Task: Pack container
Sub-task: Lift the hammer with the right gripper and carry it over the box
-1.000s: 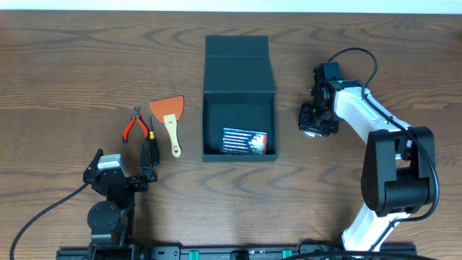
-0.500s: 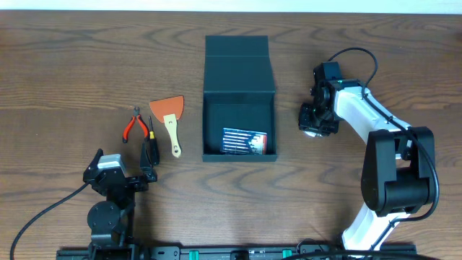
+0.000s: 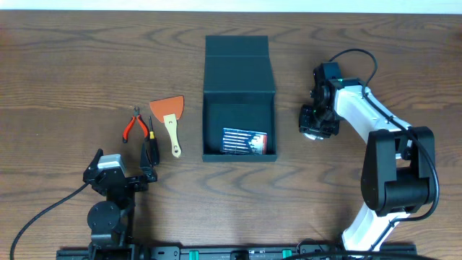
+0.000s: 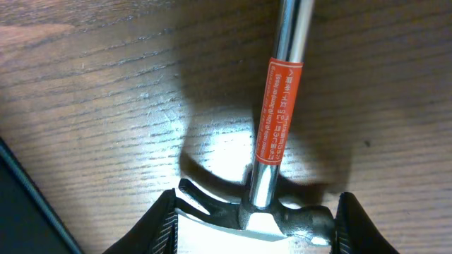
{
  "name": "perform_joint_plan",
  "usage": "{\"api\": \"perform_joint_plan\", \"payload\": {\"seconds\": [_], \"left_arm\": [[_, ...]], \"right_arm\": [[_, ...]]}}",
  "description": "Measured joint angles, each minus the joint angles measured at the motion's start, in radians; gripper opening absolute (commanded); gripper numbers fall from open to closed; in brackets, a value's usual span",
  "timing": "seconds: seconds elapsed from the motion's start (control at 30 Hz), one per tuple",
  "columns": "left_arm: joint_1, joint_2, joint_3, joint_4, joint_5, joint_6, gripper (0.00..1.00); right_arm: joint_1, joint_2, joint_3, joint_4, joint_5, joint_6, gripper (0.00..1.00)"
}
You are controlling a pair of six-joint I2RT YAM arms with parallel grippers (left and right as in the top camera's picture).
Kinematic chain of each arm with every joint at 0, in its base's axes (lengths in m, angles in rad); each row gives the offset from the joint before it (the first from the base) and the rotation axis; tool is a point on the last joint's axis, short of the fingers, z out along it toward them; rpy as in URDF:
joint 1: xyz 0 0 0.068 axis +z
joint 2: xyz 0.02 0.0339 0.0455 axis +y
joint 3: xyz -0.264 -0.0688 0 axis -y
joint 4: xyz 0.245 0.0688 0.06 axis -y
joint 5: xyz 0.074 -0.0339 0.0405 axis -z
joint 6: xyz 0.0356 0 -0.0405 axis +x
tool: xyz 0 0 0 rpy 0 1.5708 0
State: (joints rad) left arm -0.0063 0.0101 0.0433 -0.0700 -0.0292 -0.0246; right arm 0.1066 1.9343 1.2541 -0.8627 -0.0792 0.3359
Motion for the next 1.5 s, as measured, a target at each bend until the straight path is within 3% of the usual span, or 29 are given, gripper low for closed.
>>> {"api": "perform_joint_plan", "payload": {"seconds": [1.2, 1.5], "left_arm": [[0.000, 0.000, 0.000, 0.000, 0.000, 0.000, 0.99], [0.000, 0.000, 0.000, 0.000, 0.000, 0.000, 0.99]], "right_arm": [[0.003, 0.000, 0.388, -0.248, 0.000, -0.079, 0.13], [0.058, 0.000, 0.442, -0.273, 0.000, -0.135, 0.13]]}}
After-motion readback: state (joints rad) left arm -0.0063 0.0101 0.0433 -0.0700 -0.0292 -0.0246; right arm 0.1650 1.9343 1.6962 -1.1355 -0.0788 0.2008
